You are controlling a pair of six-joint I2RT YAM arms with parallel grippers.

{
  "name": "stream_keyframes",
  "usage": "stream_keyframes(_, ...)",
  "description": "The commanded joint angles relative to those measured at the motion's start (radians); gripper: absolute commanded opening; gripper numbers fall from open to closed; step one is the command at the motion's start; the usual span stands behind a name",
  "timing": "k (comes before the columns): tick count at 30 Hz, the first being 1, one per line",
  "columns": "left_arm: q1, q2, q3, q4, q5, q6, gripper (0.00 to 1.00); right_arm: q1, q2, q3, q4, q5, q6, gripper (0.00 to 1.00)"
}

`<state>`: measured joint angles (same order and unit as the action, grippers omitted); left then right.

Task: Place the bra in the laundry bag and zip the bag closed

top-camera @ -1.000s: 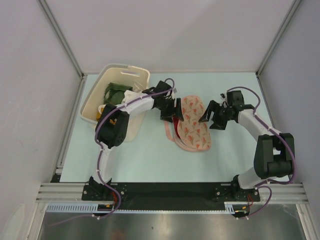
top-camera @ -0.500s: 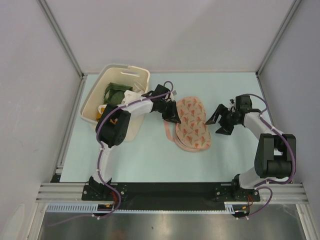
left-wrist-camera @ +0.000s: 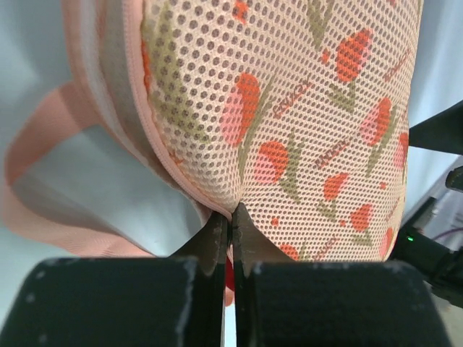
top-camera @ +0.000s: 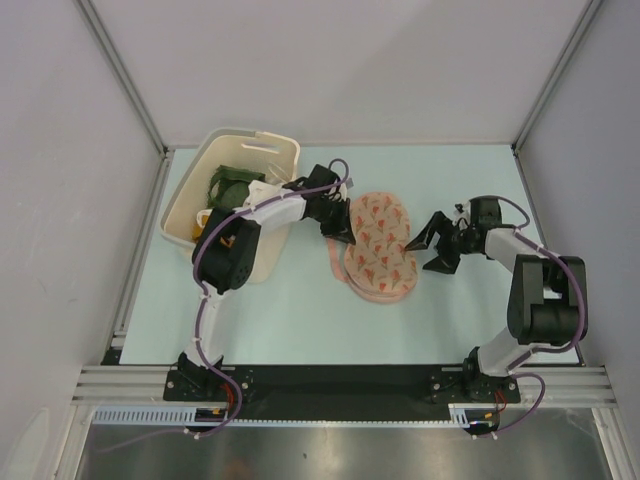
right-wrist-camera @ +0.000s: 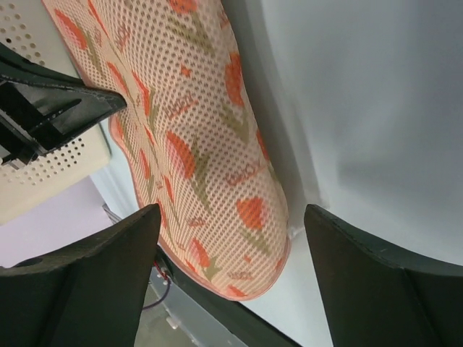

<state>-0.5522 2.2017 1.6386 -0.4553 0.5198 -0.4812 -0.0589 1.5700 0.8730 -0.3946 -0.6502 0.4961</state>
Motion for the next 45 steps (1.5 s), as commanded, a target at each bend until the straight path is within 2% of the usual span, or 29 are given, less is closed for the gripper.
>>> stream_keyframes(1, 0.011, 0.039, 0.118, -0.114, -0.086, 0.147, 0.0, -0.001, 0.062, 0.015, 0.141, -0.063, 0.05, 0.87)
stream_keyframes(5, 0.009, 0.039, 0.118, -0.126, -0.098, 0.19, 0.0, 0.004, 0.154, 0.05, 0.265, -0.117, 0.071, 0.87)
stream_keyframes(12, 0.011, 0.052, 0.119, -0.126, -0.04, 0.217, 0.0, 0.007, 0.303, 0.13, 0.353, -0.184, 0.065, 0.8)
stream_keyframes(18, 0.011, 0.064, 0.148, -0.125, 0.009, 0.219, 0.0, 0.044, 0.334, 0.106, 0.448, -0.219, 0.166, 0.68)
stream_keyframes(19, 0.011, 0.067, 0.153, -0.123, 0.026, 0.21, 0.01, 0.051, 0.303, 0.054, 0.491, -0.215, 0.191, 0.61)
stream_keyframes(22, 0.011, 0.07, 0.153, -0.115, 0.092, 0.187, 0.05, 0.051, 0.236, -0.046, 0.607, -0.197, 0.298, 0.53)
stream_keyframes(25, 0.009, 0.056, 0.153, -0.109, 0.111, 0.174, 0.19, 0.056, 0.17, -0.181, 0.687, -0.151, 0.395, 0.46)
stream_keyframes(26, 0.009, 0.049, 0.153, -0.109, 0.105, 0.171, 0.29, 0.056, 0.153, -0.254, 0.718, -0.135, 0.426, 0.45)
stream_keyframes(29, 0.009, -0.016, 0.152, -0.123, 0.017, 0.156, 0.46, 0.085, 0.066, -0.347, 0.798, -0.072, 0.521, 0.38)
stream_keyframes(31, 0.009, -0.058, 0.144, -0.143, -0.079, 0.147, 0.49, 0.114, 0.01, -0.406, 0.792, -0.008, 0.577, 0.38)
stream_keyframes(32, 0.009, -0.118, 0.136, -0.152, -0.11, 0.141, 0.69, 0.129, -0.043, -0.42, 0.787, 0.012, 0.593, 0.38)
stream_keyframes(33, 0.009, -0.15, 0.1, -0.152, -0.134, 0.132, 0.99, 0.167, -0.069, -0.437, 0.768, 0.065, 0.61, 0.4)
stream_keyframes(34, 0.008, -0.189, 0.078, -0.149, -0.161, 0.115, 0.99, 0.188, -0.097, -0.445, 0.711, 0.101, 0.646, 0.41)
stream_keyframes(37, -0.002, -0.331, -0.018, -0.149, -0.23, 0.076, 0.98, 0.28, -0.206, -0.497, 0.685, 0.223, 0.731, 0.48)
stream_keyframes(39, -0.015, -0.44, -0.116, -0.149, -0.262, 0.063, 0.94, 0.321, -0.252, -0.508, 0.657, 0.302, 0.812, 0.53)
stream_keyframes(41, -0.052, -0.512, -0.199, -0.131, -0.255, 0.011, 0.86, 0.372, -0.26, -0.511, 0.637, 0.328, 0.855, 0.56)
stream_keyframes(45, -0.115, -0.698, -0.487, -0.043, -0.196, -0.123, 0.83, 0.403, -0.235, -0.505, 0.626, 0.308, 0.845, 0.64)
